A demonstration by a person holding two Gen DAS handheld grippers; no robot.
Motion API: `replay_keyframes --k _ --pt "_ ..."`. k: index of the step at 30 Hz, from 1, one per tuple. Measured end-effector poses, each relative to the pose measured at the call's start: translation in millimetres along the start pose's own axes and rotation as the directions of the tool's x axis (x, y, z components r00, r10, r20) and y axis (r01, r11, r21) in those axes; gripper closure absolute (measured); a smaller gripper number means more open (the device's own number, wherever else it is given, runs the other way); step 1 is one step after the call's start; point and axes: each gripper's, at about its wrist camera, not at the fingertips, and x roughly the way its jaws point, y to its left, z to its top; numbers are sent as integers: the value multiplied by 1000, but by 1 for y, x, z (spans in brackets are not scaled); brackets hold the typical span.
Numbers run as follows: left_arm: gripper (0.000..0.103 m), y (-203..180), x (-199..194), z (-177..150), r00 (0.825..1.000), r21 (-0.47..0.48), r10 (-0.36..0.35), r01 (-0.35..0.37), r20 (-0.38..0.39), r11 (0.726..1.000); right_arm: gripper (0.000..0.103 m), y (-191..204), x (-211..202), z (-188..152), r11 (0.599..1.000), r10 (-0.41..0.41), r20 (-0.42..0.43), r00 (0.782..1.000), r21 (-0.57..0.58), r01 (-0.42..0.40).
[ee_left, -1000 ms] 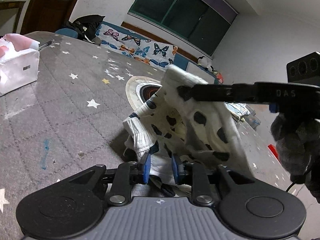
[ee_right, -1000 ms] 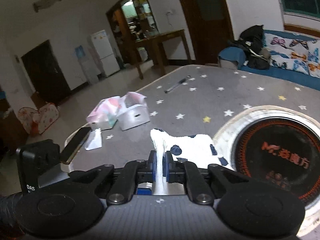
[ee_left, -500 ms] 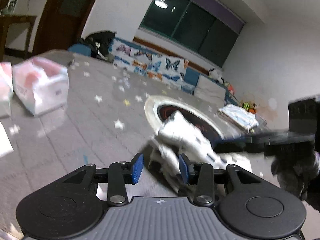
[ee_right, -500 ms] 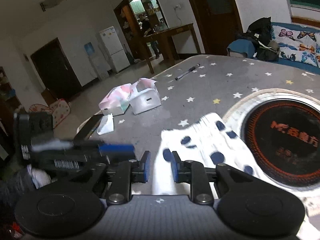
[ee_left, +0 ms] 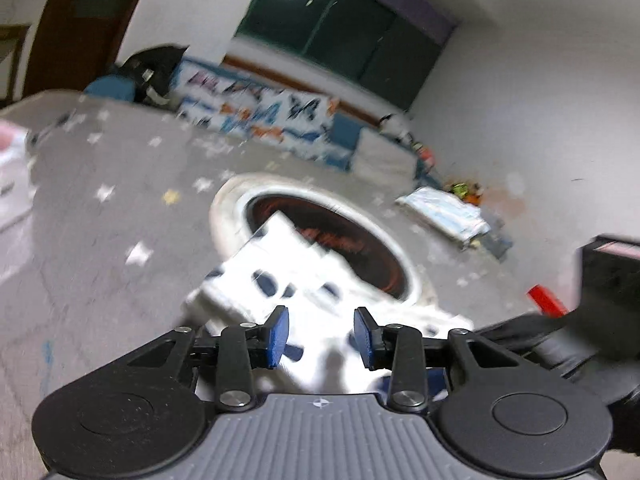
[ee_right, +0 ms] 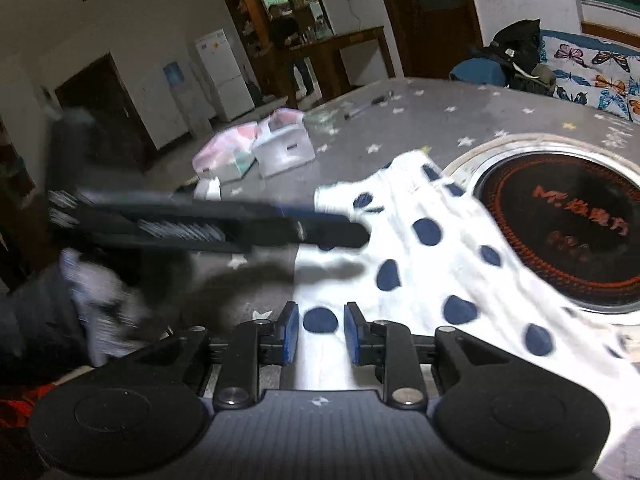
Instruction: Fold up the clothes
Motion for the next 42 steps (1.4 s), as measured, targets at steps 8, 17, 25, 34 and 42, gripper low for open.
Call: replay_keyframes --k 8,17,25,34,42 --pt "69 -10 -12 1 999 44 19 -21 42 999 77 -42 -21 9 991 -100 62 993 100 93" --pt "69 -33 -10 -16 1000 167 -7 10 -16 986 76 -68 -20 12 976 -165 81 983 156 151" --pt "68 -42 -20 -18 1000 202 -6 6 0 979 76 -84 -18 6 964 -248 23 969 108 244" --pt "69 -39 -10 -29 998 226 13 1 -58 974 100 -79 -5 2 944 -328 3 945 17 328" --pt "69 -32 -11 -31 998 211 12 2 -66 977 101 -82 5 1 920 -390 -2 921 -35 390"
